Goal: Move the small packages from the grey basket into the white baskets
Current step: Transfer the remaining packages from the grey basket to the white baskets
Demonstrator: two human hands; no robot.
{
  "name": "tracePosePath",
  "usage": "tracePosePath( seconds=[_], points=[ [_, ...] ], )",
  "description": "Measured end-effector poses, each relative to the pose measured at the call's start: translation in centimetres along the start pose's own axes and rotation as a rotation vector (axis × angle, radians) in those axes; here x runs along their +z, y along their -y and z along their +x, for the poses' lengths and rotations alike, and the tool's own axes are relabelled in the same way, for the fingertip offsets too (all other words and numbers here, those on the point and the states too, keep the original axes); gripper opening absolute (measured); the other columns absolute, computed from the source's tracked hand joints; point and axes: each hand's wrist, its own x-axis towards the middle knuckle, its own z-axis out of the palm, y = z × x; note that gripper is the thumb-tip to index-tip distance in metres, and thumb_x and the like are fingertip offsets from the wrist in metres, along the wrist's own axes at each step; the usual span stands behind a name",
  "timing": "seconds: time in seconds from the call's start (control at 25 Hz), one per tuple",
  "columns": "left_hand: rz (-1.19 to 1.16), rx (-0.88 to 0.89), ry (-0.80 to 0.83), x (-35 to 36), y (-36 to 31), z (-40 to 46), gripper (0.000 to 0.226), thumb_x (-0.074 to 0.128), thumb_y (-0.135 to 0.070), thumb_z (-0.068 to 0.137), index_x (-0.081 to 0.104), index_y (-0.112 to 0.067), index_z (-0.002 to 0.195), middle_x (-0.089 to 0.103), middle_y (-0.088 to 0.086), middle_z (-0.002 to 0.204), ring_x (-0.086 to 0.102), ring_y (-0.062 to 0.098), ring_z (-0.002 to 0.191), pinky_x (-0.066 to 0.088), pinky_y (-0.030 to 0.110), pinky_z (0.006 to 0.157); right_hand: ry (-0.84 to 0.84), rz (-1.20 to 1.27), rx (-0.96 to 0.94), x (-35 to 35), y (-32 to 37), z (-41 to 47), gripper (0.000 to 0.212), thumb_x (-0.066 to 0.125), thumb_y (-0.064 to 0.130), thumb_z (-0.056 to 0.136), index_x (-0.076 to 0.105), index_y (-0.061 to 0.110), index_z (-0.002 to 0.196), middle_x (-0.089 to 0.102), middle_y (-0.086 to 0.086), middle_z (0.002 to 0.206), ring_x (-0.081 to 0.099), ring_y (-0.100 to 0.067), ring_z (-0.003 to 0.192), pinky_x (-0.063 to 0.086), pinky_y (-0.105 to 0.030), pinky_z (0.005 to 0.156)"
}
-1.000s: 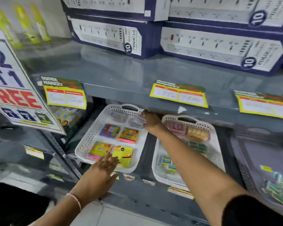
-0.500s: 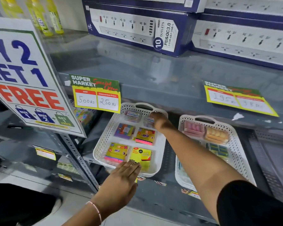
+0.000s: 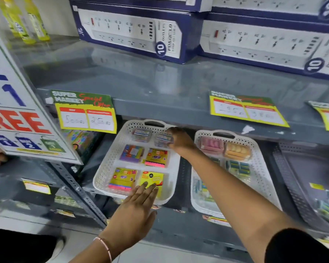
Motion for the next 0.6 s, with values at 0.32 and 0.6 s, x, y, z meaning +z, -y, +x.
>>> tracePosePath(
  seconds=[0.32, 0.6],
  points=[
    [-0.172, 0.229, -0.001, 1.9, -11.3, 6.0, 0.058, 0.034, -0.044, 0.095, 0.040, -0.012, 0.144, 0.041, 0.000, 0.150, 0.035, 0.021, 0.139, 0.026, 0.031, 0.109, -0.226, 0.074, 0.145, -9.7, -12.9, -13.8, 0.047, 0.071, 0.013, 0.081, 0.059, 0.014, 0.127, 0.059, -0.009, 0.130, 0.058, -0.024, 0.116, 0.044, -0.027, 0.096],
    [-0.118, 0.365, 0.019, 4.1, -23.6, 9.9, 0.063, 0.048, -0.042, 0.085, 0.047, -0.010, 0.139, 0.050, 0.001, 0.143, 0.044, 0.022, 0.133, 0.016, 0.031, 0.112, -0.152, 0.063, 0.482, -16.5, -27.9, -25.8, 0.050, 0.080, 0.020, 0.076, 0.062, 0.010, 0.122, 0.063, -0.010, 0.126, 0.060, -0.027, 0.117, 0.046, -0.032, 0.097]
  ],
)
